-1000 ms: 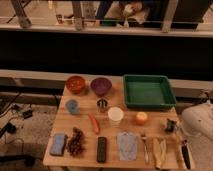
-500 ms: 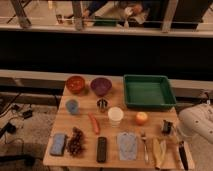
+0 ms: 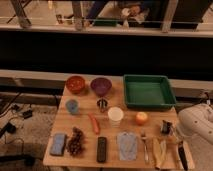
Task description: Wipe table surface with brush
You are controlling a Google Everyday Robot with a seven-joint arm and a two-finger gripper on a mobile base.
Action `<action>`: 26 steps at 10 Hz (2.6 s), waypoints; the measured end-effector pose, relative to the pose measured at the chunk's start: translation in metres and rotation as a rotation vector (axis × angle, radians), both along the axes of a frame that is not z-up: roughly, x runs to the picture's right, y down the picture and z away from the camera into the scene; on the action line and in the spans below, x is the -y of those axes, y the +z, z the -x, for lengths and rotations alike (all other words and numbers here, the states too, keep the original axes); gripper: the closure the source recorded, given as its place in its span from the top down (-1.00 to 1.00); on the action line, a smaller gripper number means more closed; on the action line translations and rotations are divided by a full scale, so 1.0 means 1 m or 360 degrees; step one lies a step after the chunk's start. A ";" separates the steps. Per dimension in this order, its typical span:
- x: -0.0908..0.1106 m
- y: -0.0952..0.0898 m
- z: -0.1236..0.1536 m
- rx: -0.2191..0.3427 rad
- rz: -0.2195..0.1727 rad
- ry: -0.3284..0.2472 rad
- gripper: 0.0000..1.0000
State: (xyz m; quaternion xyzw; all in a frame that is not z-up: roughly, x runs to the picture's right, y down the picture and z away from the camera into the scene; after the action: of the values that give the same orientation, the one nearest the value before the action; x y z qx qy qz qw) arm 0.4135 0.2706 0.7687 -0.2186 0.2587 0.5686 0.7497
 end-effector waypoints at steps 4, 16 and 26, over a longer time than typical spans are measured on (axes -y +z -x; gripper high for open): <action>0.000 0.000 -0.001 -0.0002 0.0000 0.0002 -0.40; -0.002 0.000 0.000 -0.0001 0.0003 0.0005 -0.40; -0.002 0.000 0.000 -0.0002 0.0002 0.0005 0.53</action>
State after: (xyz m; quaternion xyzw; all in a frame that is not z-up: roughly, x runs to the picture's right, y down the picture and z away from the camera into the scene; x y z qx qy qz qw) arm 0.4137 0.2723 0.7691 -0.2193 0.2591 0.5697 0.7484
